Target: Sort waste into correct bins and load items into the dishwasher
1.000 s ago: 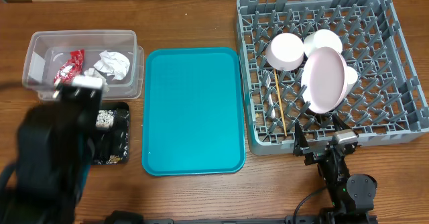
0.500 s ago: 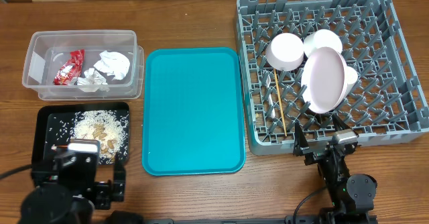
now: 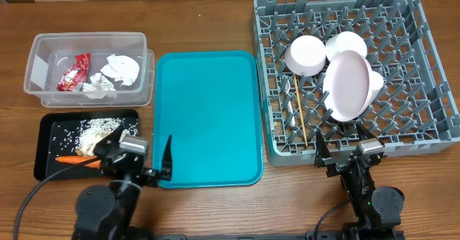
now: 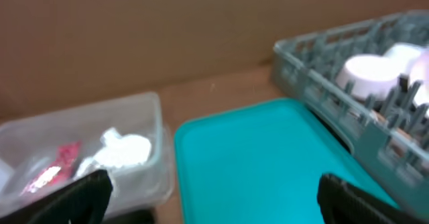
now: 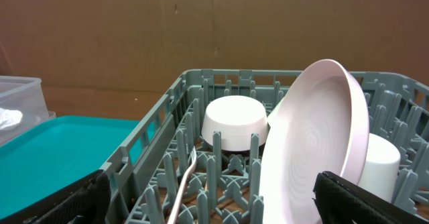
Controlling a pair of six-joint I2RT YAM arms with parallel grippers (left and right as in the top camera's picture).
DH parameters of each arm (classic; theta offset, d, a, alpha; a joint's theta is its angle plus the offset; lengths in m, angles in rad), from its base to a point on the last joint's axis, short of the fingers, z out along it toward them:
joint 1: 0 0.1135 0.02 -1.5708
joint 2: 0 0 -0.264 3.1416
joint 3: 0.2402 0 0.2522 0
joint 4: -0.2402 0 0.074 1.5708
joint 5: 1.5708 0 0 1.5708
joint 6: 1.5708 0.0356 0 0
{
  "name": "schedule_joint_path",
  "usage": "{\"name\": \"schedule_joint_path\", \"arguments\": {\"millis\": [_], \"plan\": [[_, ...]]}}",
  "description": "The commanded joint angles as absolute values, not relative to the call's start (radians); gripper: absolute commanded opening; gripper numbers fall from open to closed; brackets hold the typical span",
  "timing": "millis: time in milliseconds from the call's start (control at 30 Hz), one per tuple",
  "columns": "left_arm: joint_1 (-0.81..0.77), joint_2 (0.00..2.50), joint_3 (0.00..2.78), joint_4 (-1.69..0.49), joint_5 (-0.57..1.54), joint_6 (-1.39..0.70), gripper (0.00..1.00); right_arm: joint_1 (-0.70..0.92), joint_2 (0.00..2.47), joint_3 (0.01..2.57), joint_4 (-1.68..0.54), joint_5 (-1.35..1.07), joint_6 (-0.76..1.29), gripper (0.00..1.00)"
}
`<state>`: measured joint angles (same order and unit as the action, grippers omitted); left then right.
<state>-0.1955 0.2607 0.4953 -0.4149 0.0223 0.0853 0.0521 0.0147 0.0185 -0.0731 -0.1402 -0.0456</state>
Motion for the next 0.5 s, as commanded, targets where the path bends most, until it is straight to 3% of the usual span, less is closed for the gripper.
{"name": "schedule_joint_path", "arguments": {"millis": [0, 167, 467], "plan": [[-0.182, 0.217, 0.367, -0.294, 0.133, 0.096, 1.0, 0.047, 0.003, 0.008, -0.07, -0.132, -0.049, 1.0], [-0.145, 0.174, 0.224, -0.14, 0.176, 0.031, 1.0, 0.047, 0.003, 0.008, -0.07, -0.132, -0.049, 1.0], [-0.13, 0.073, 0.087, -0.058, 0.172, 0.01, 1.0, 0.047, 0.003, 0.008, -0.07, -0.132, -0.049, 1.0]]}}
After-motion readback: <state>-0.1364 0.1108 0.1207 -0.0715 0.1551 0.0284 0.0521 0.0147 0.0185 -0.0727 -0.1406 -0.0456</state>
